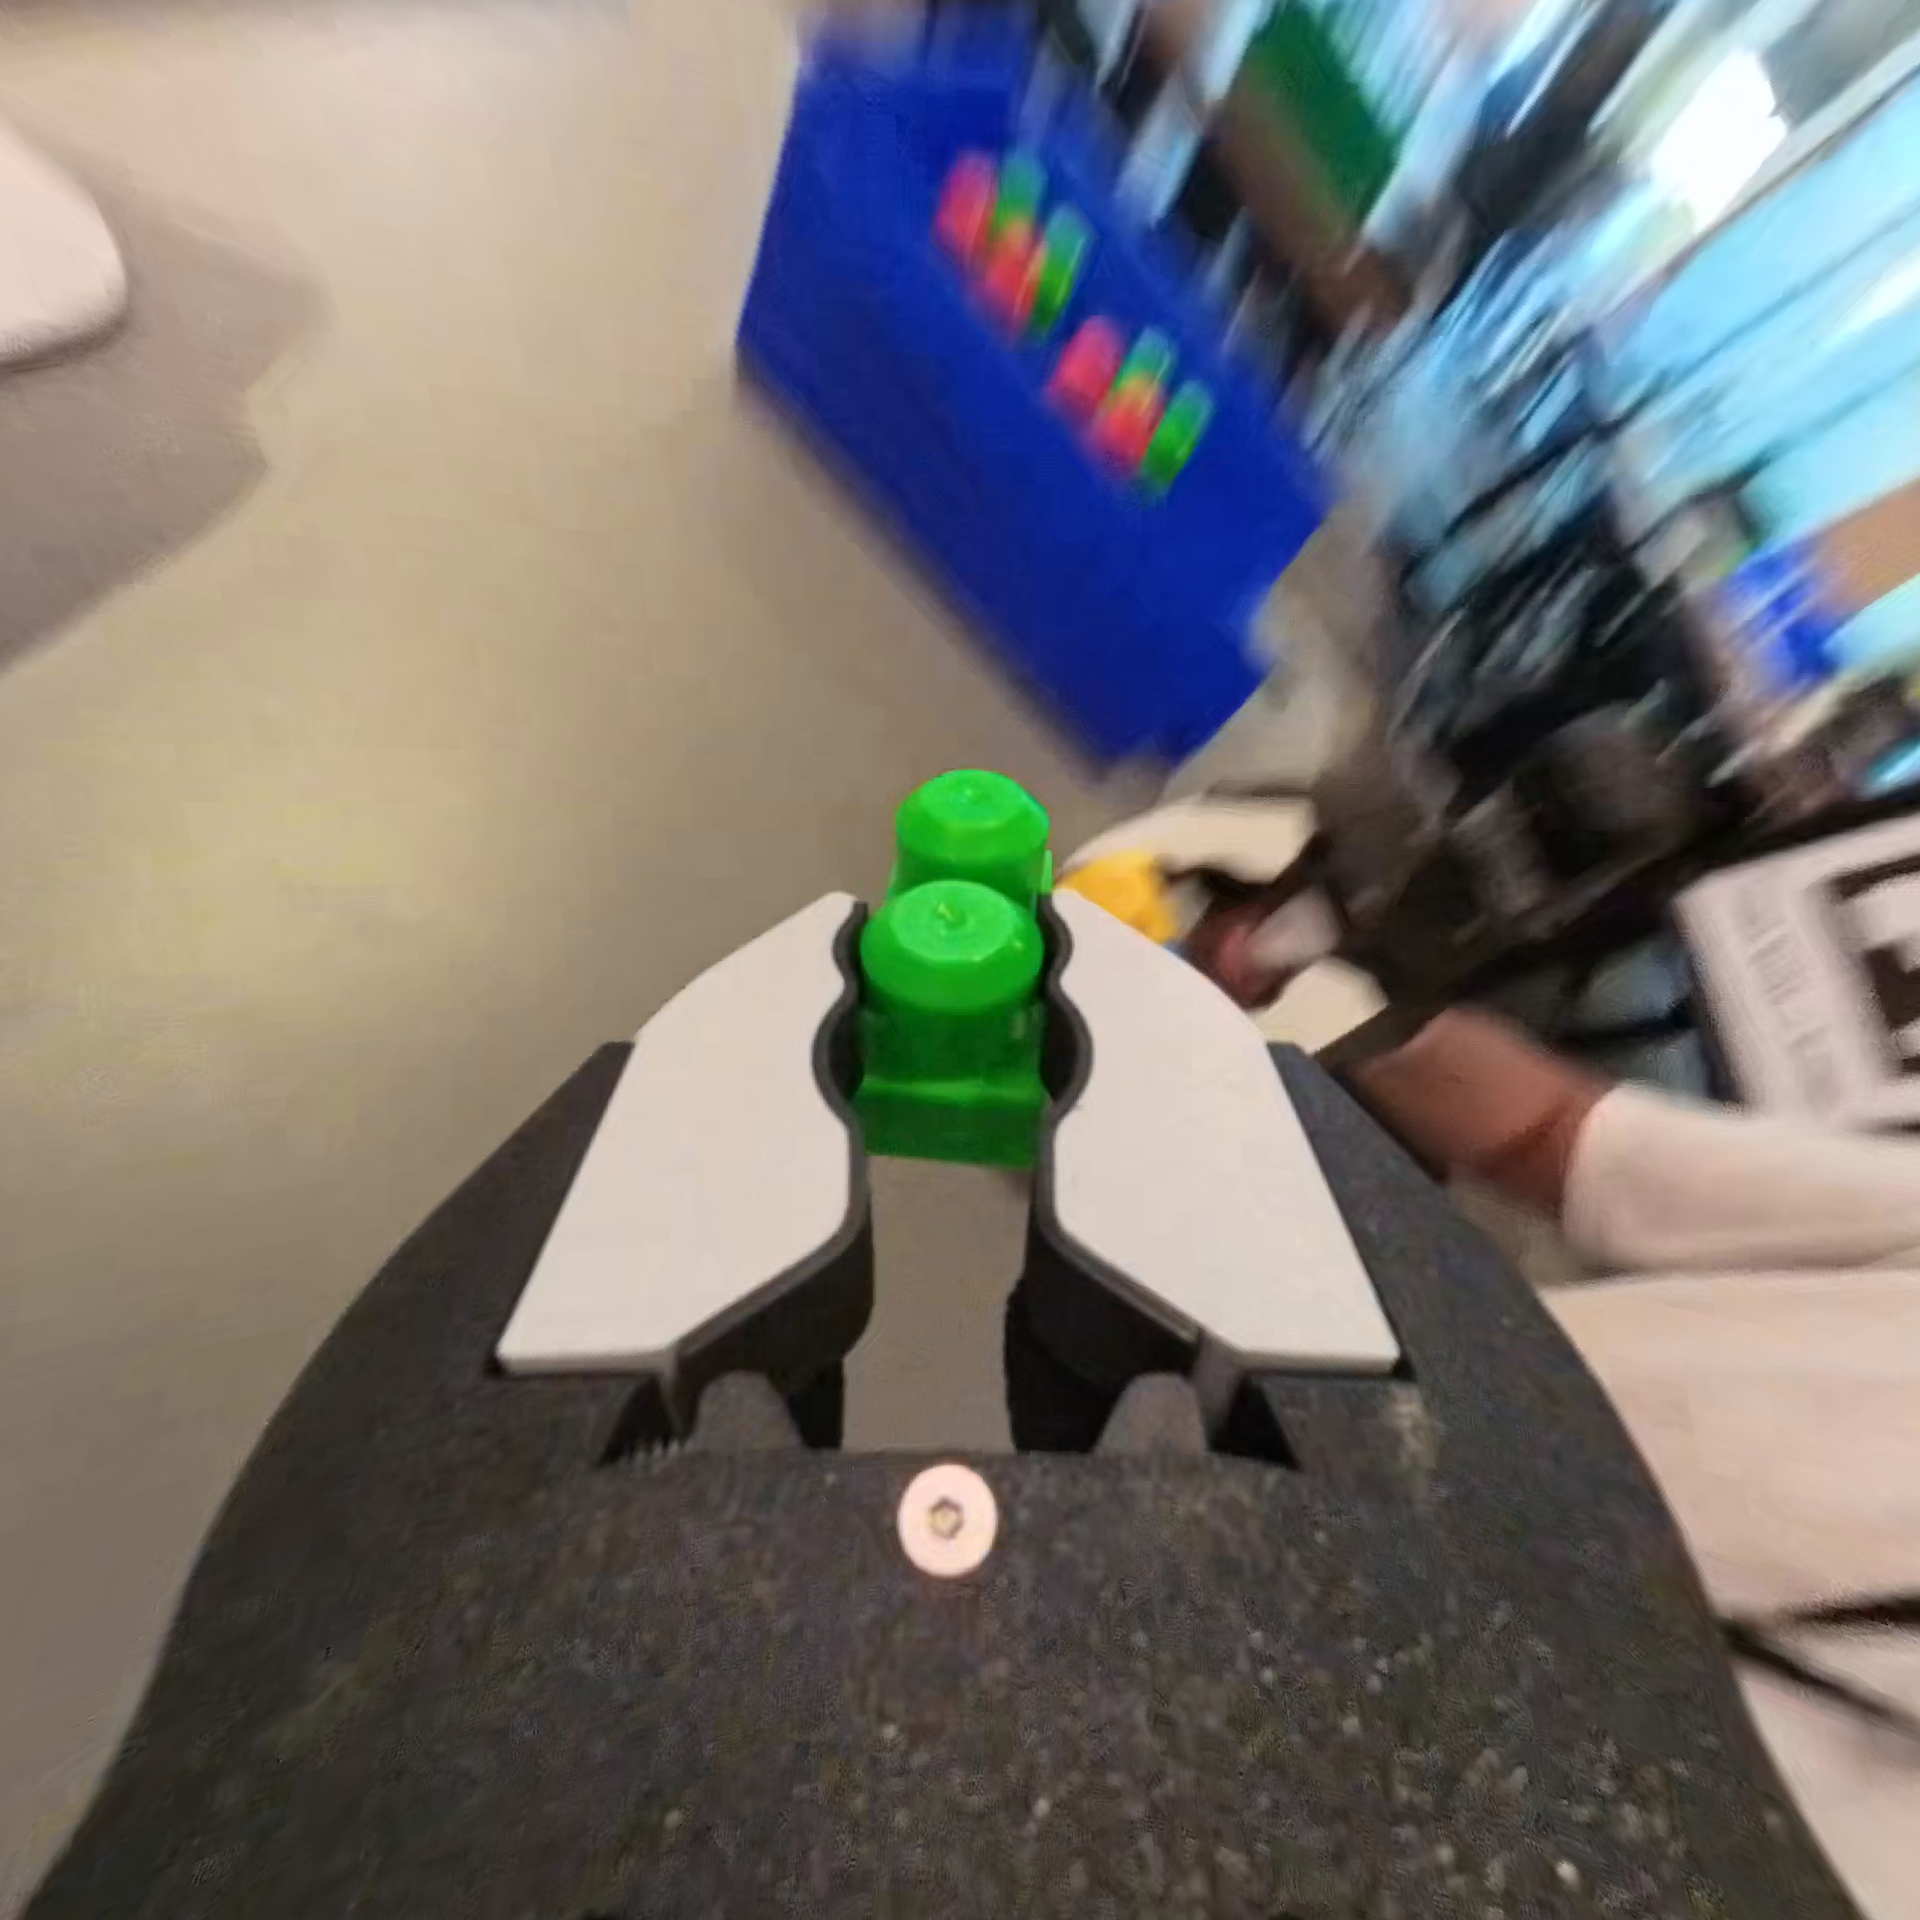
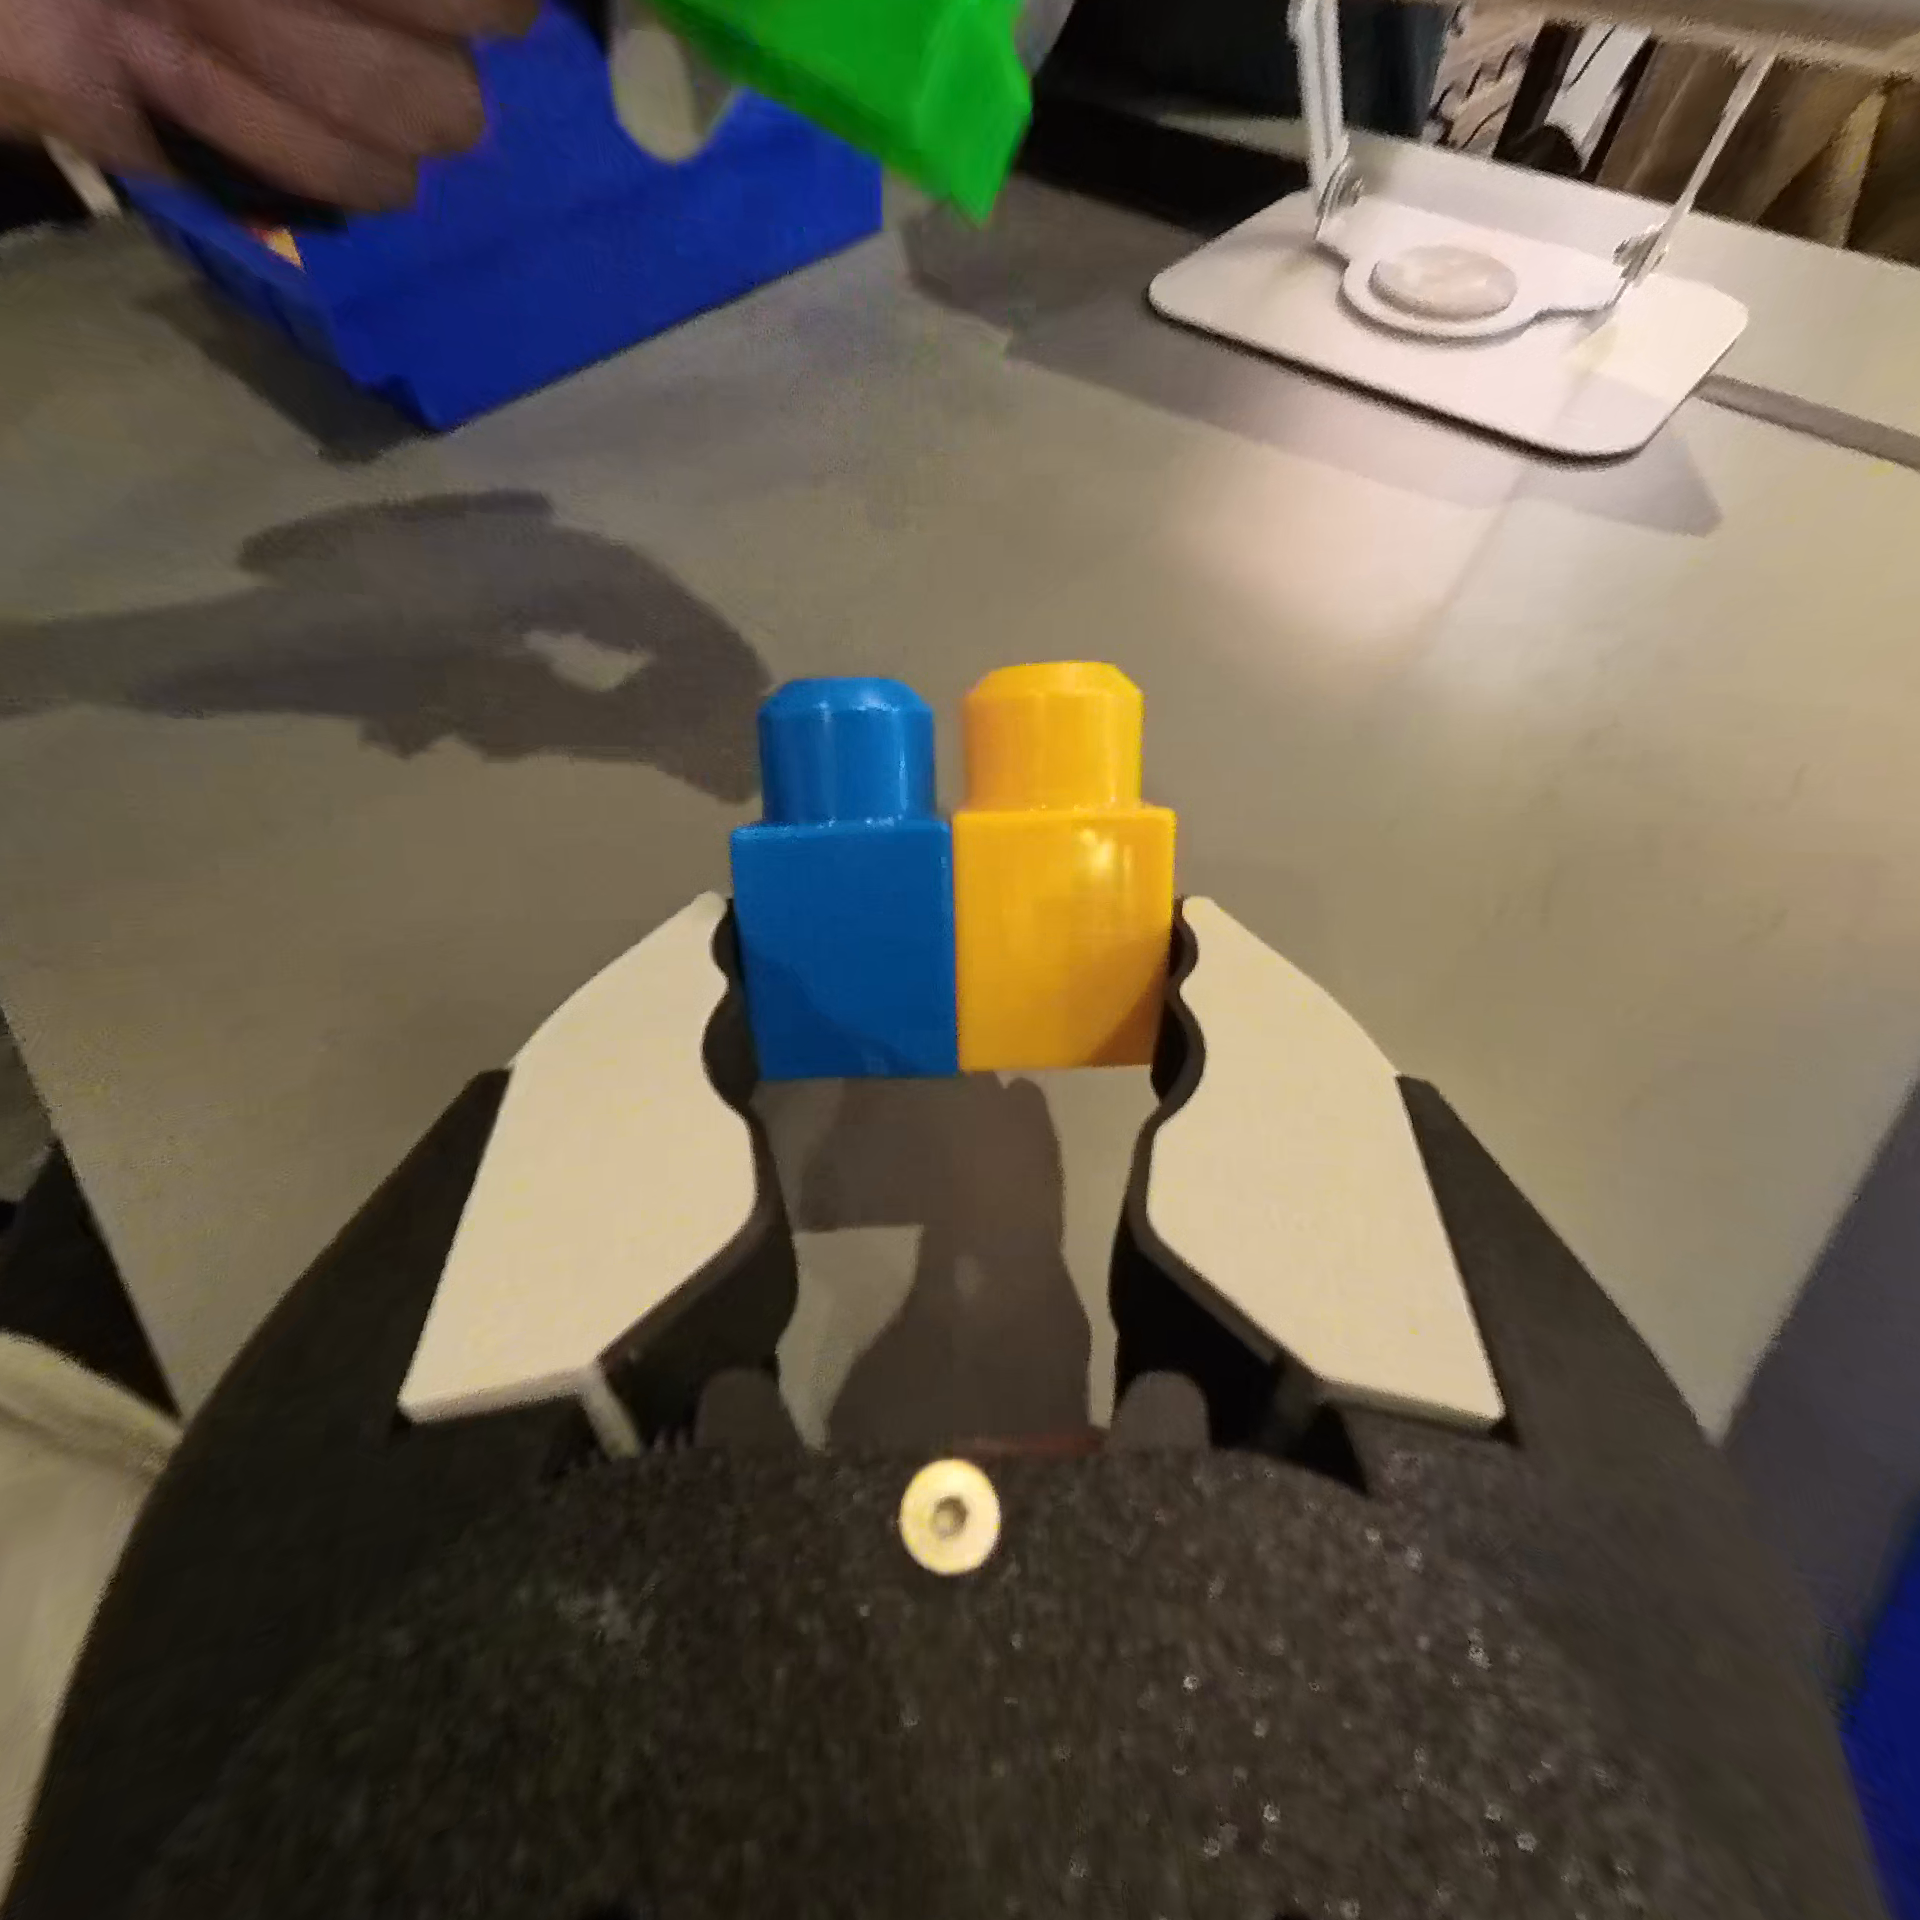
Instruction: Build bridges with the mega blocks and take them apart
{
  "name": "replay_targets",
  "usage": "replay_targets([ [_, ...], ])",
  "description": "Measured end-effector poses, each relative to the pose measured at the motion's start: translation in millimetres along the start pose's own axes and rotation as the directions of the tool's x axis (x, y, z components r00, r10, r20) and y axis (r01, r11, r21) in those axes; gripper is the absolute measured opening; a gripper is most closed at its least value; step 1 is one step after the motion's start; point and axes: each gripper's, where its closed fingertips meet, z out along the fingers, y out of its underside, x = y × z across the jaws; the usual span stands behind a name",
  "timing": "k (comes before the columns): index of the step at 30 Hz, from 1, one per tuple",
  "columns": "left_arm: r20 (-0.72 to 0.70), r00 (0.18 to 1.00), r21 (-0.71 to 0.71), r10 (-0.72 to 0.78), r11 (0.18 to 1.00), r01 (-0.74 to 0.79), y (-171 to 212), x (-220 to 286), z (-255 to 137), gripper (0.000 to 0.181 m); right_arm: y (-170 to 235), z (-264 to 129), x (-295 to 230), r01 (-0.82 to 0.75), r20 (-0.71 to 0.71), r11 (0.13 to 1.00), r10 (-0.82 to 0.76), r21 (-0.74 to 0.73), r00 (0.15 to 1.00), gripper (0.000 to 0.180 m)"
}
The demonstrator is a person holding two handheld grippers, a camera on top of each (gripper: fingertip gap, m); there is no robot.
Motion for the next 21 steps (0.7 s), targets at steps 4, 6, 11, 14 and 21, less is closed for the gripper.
replay_targets([
  [4,-0.124,0.992,0.393,-0.035,0.916,0.082,-13,20,-35,0.029,-15,15,-4,0.04,-0.064,0.996,-0.035,0.075,0.997,0.075],
  [6,-0.161,0.986,0.49,-0.038,0.865,0.114,-10,28,-41,0.029,-25,21,-7,0.124,-0.136,0.988,-0.111,0.091,0.985,0.075],
  [11,-0.082,0.991,0.57,-0.102,0.811,0.131,-1,32,-25,0.03,-60,30,-17,0.348,-0.316,0.934,-0.308,0.08,0.898,0.075],
  [14,-0.058,0.996,0.603,-0.07,0.792,0.091,-3,46,-24,0.03,-77,29,-20,0.397,-0.367,0.914,-0.342,0.084,0.865,0.075],
  [21,-0.077,0.997,0.605,-0.004,0.795,0.05,2,60,-15,0.03,-98,18,-25,0.422,-0.398,0.899,-0.347,0.118,0.849,0.075],
])
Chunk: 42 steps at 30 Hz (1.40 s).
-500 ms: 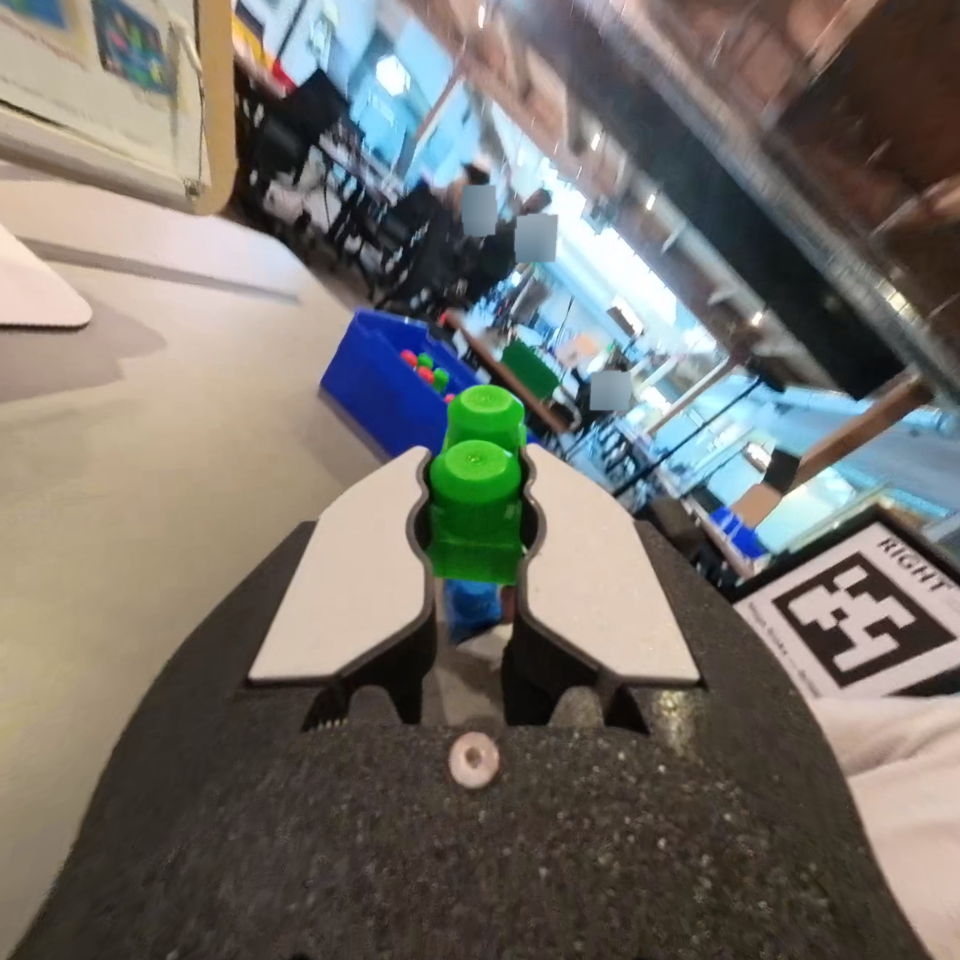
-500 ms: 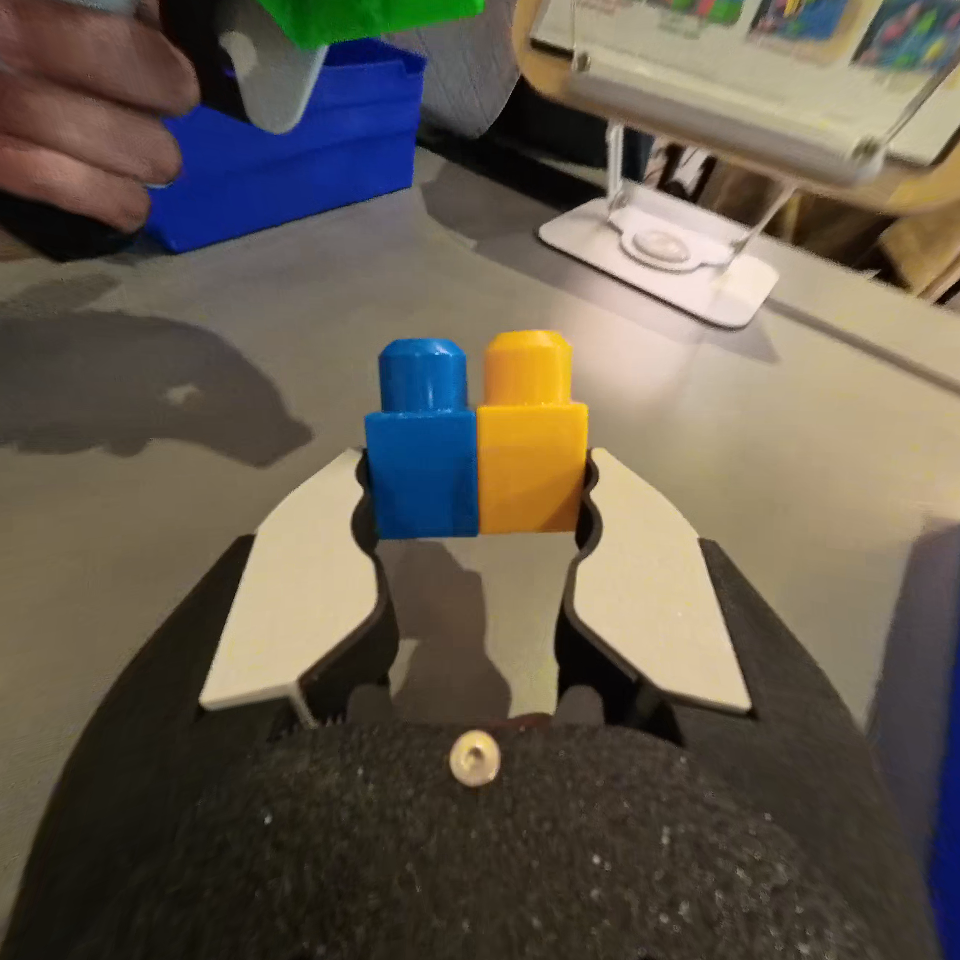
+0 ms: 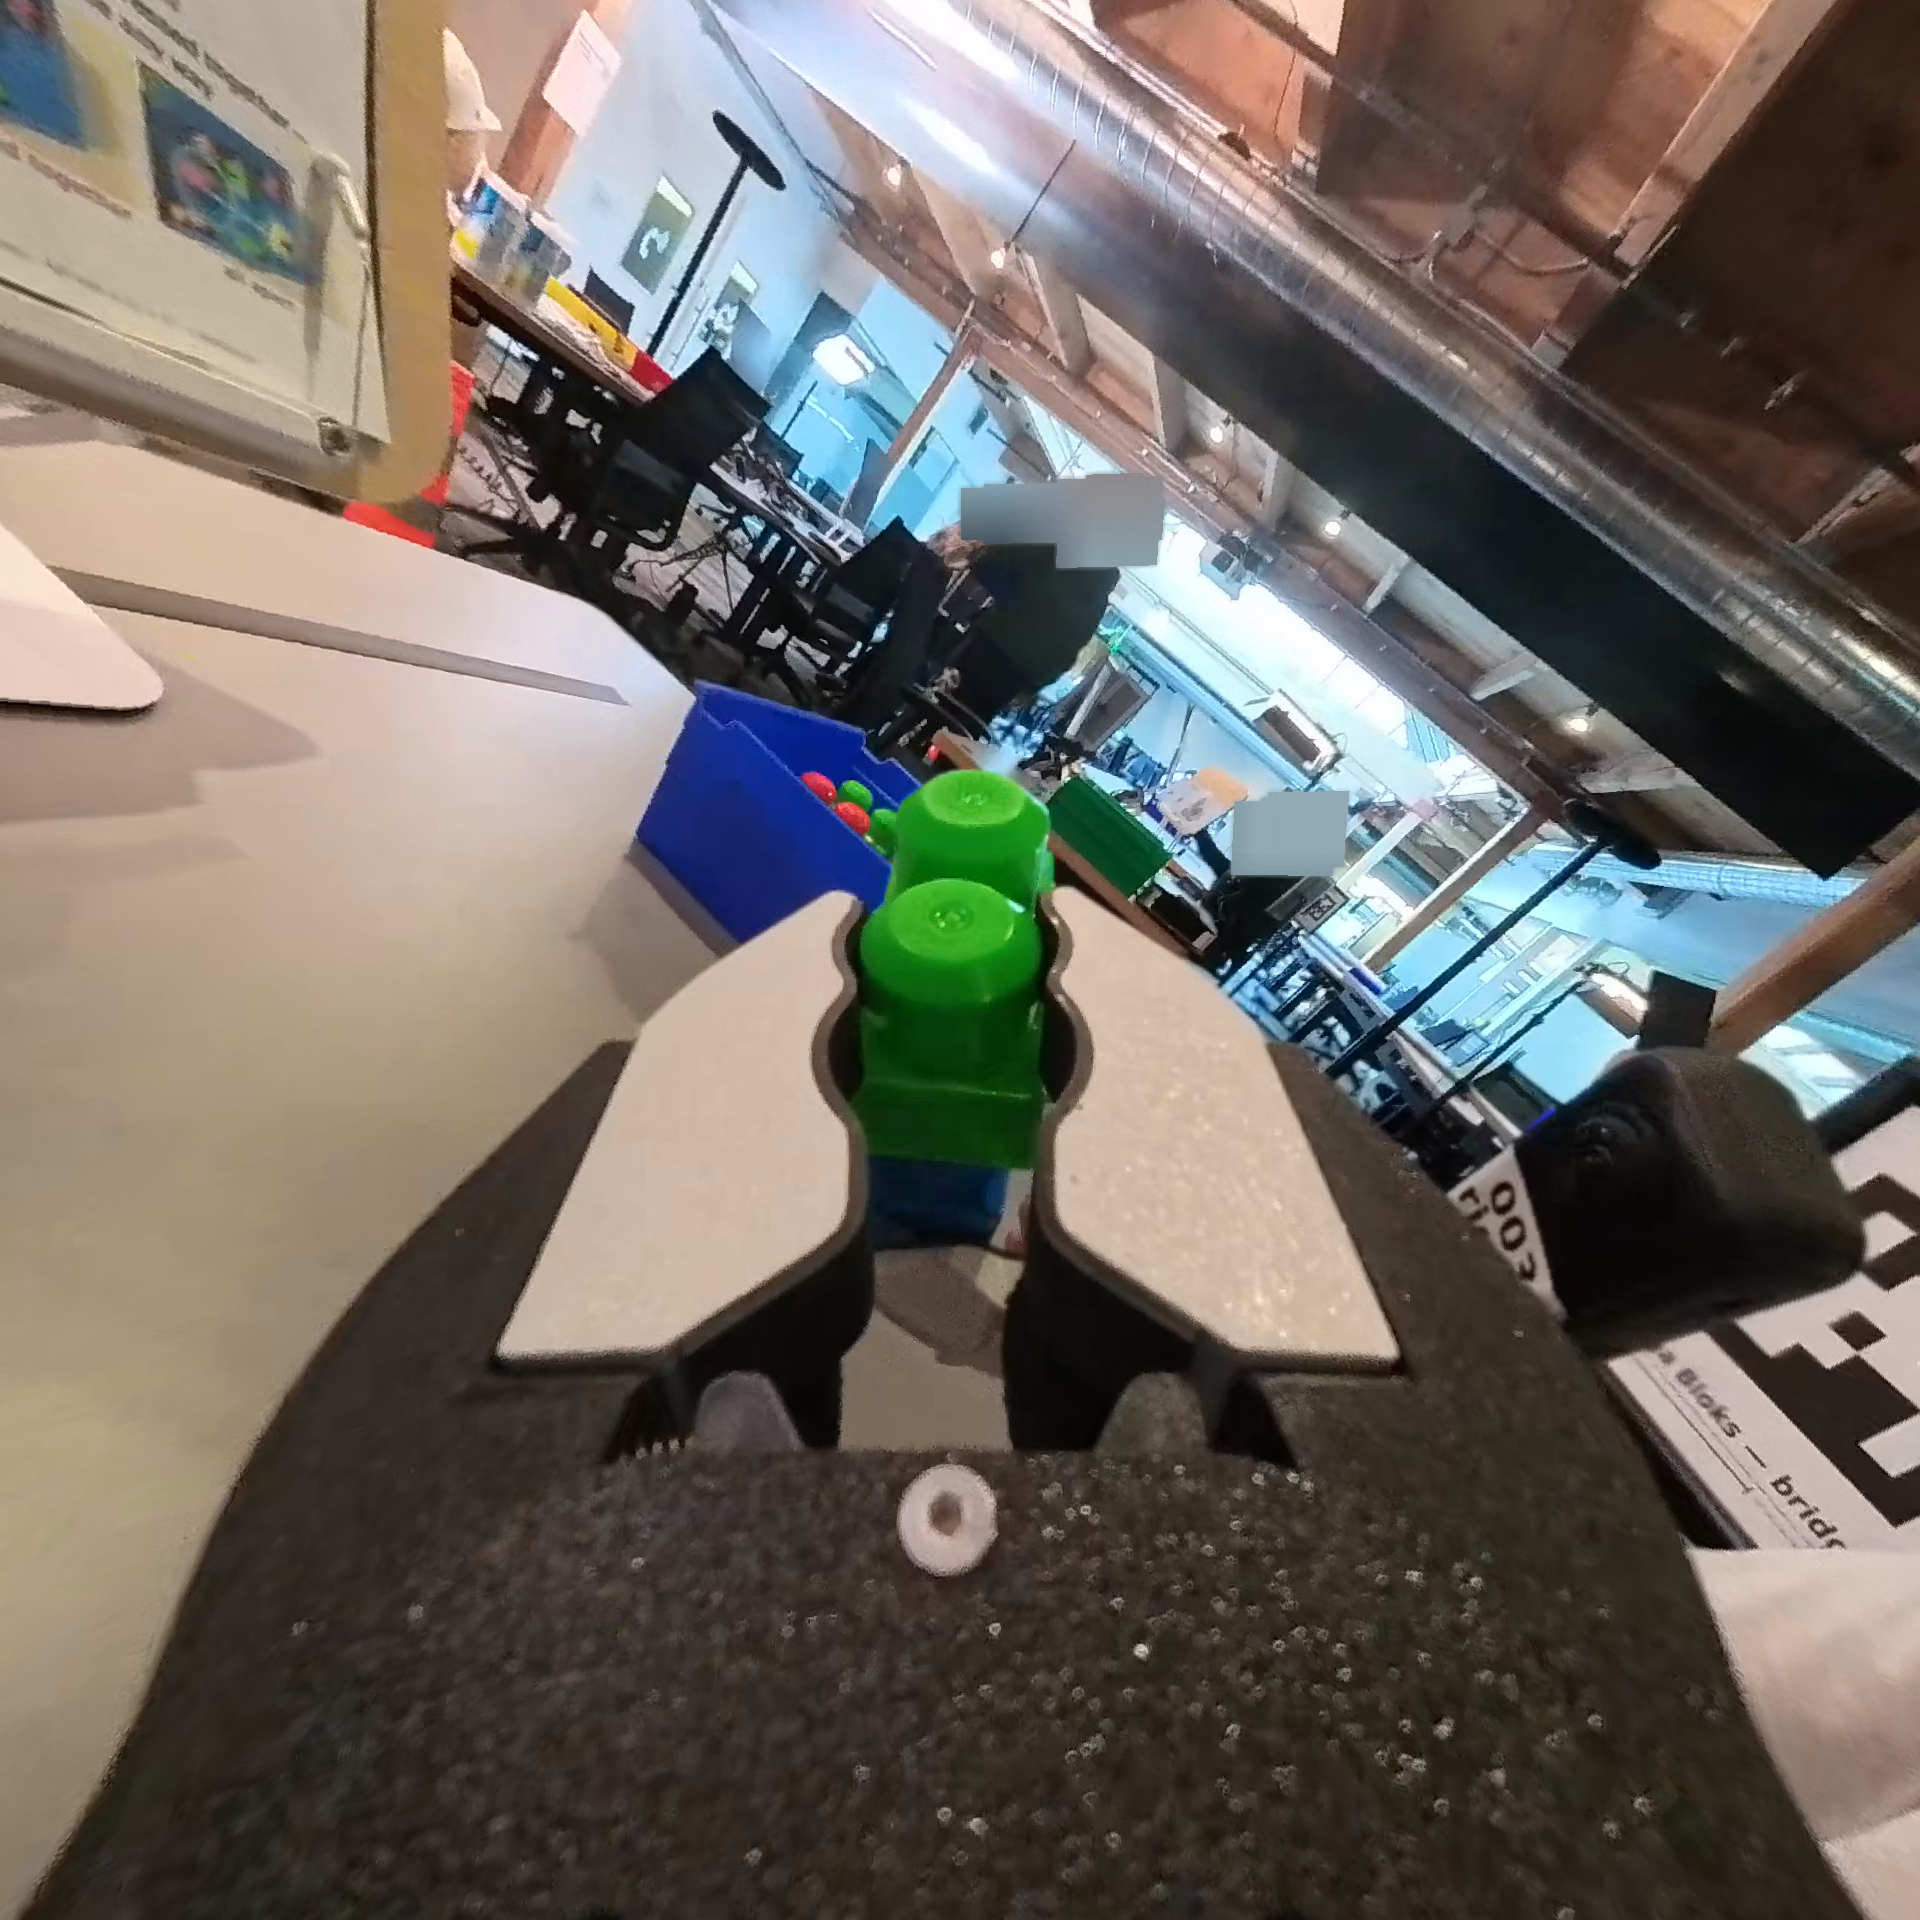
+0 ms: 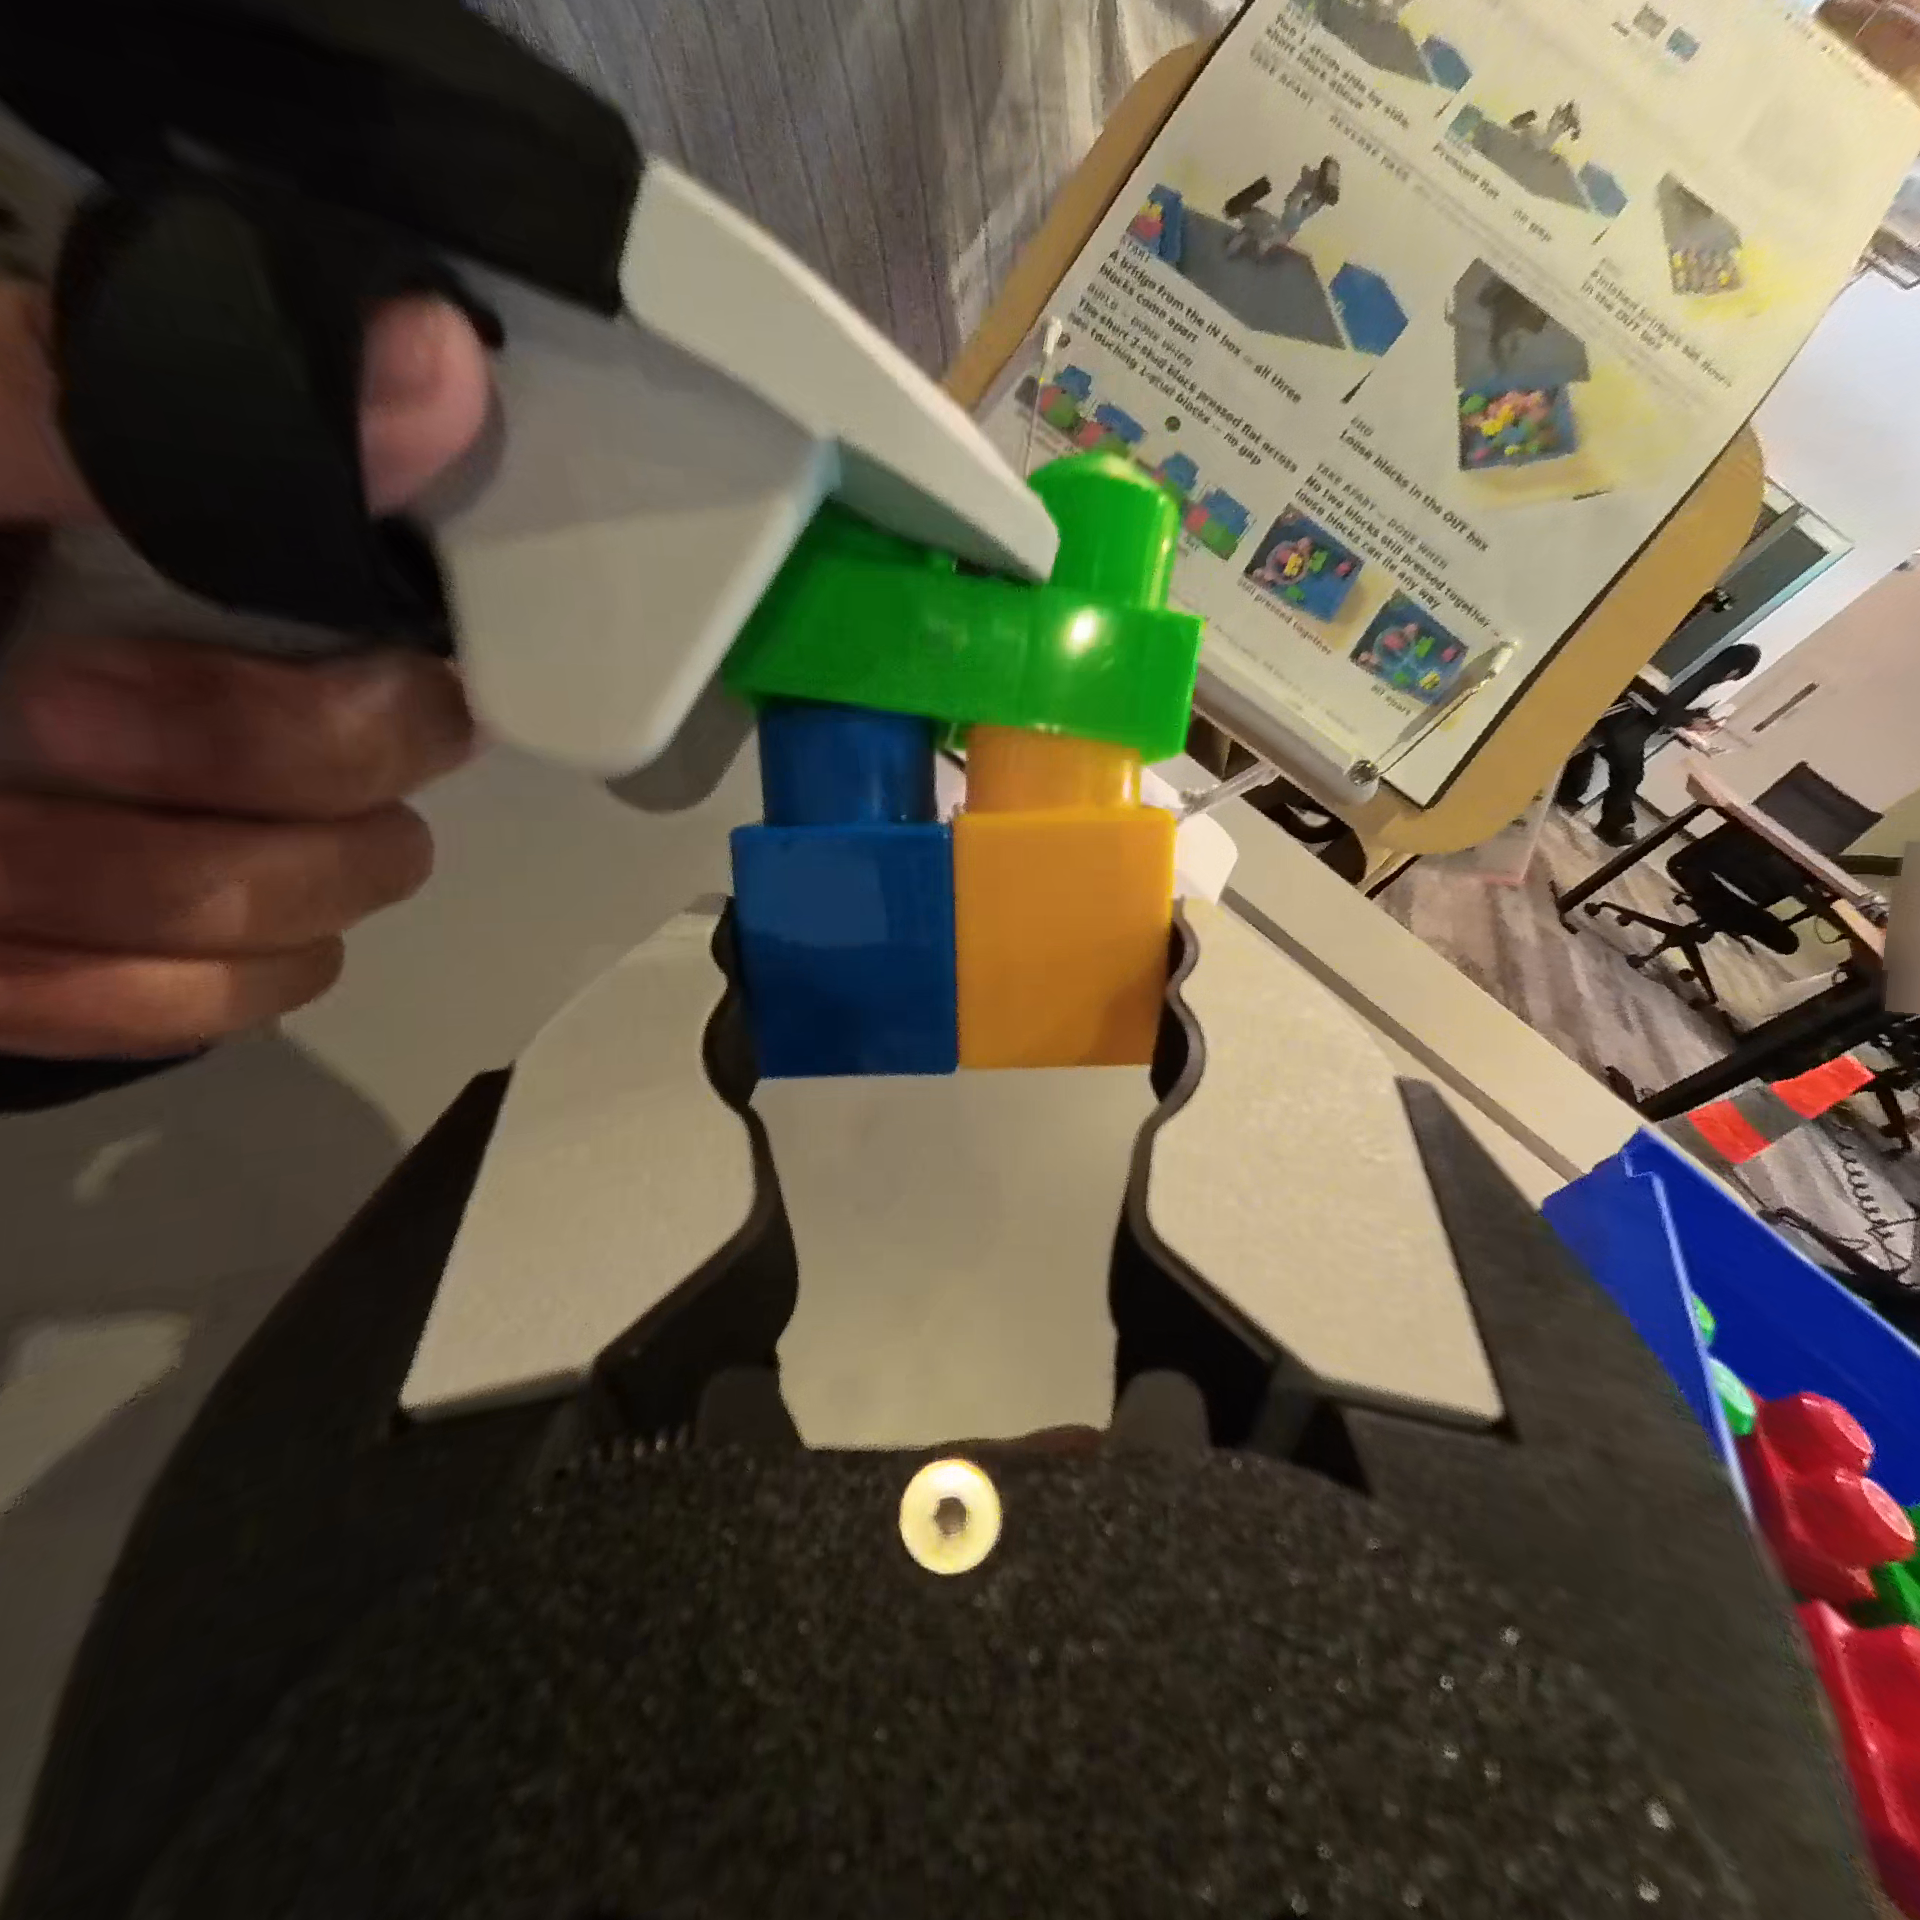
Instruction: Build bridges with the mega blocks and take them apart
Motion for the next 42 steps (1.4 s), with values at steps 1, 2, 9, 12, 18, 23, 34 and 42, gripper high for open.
replay_targets([
  [1,-0.005,1.0,0.003,-0.008,1.0,0.008,1,0,0,0.03,0,0,0,-0.004,0.003,1.0,0.004,0.0,1.0,0.075],
  [2,-0.005,1.0,0.004,-0.018,1.0,0.018,2,-1,0,0.03,0,0,-1,-0.004,0.004,1.0,0.004,0.0,1.0,0.075],
  [9,-0.02,0.999,-0.001,-0.032,1.0,0.032,10,-4,0,0.03,7,0,-2,0.007,-0.006,1.0,-0.007,-0.002,1.0,0.075],
  [12,-0.02,0.999,0.036,-0.025,0.999,0.026,14,-6,0,0.03,9,1,-3,-0.013,-0.004,1.0,0.013,0.004,1.0,0.075],
  [18,-0.041,0.997,0.092,-0.067,0.993,0.07,18,-12,0,0.03,14,2,-4,-0.003,-0.004,1.0,0.003,-0.009,1.0,0.074],
  [23,-0.07,0.991,0.042,-0.112,0.992,0.115,21,-17,0,0.03,19,4,-4,0.043,0.003,0.999,-0.043,-0.019,0.999,0.075],
  [34,-0.052,0.998,-0.317,-0.029,0.948,0.011,14,-18,-22,0.07,30,2,-11,0.196,0.105,0.981,-0.194,-0.007,0.975,0.075],
  [42,-0.069,0.996,-0.798,0.048,0.597,-0.084,68,-21,-55,0.056,31,-3,-27,0.392,0.172,0.92,-0.388,0.012,0.905,0.075],
])
